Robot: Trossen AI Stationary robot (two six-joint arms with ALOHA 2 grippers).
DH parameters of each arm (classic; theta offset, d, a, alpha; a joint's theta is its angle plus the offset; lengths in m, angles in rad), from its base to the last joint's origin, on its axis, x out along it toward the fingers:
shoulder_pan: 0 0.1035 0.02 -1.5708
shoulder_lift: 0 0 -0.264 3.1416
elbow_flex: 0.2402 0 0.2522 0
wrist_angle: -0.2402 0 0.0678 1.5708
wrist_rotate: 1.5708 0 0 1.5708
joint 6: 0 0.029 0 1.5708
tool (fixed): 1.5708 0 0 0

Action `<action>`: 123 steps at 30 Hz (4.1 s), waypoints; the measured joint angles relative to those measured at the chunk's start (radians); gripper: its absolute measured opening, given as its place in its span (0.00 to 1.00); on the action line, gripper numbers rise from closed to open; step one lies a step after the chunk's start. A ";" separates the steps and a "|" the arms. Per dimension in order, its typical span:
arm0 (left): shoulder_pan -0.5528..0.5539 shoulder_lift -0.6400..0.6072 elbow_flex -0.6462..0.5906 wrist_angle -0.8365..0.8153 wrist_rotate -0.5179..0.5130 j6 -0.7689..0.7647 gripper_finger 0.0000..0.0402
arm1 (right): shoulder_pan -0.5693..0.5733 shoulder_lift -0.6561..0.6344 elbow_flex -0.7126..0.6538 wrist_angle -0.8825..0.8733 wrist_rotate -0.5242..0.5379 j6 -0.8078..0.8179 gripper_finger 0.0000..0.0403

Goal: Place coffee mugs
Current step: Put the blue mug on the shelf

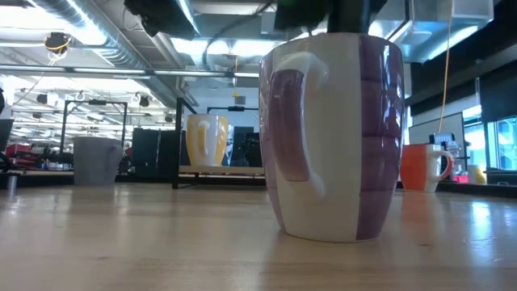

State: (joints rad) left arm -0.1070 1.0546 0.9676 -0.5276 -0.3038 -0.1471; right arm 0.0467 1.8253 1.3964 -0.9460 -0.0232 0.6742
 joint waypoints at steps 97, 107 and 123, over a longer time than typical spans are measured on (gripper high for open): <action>0.000 -0.140 0.058 -0.061 0.034 -0.063 0.24 | -0.049 -0.126 0.251 -0.144 0.119 -1.168 0.01; 0.000 -0.142 0.058 -0.068 0.054 -0.068 0.24 | -0.246 -0.058 0.424 -0.152 0.137 -1.351 0.01; 0.000 -0.143 0.058 -0.072 0.024 -0.116 0.24 | -0.496 0.202 0.562 -0.095 -0.050 -1.493 0.00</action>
State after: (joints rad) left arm -0.1070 0.9112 1.0260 -0.5993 -0.2799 -0.2630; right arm -0.4492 2.0273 1.9579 -1.0413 -0.0736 -0.8184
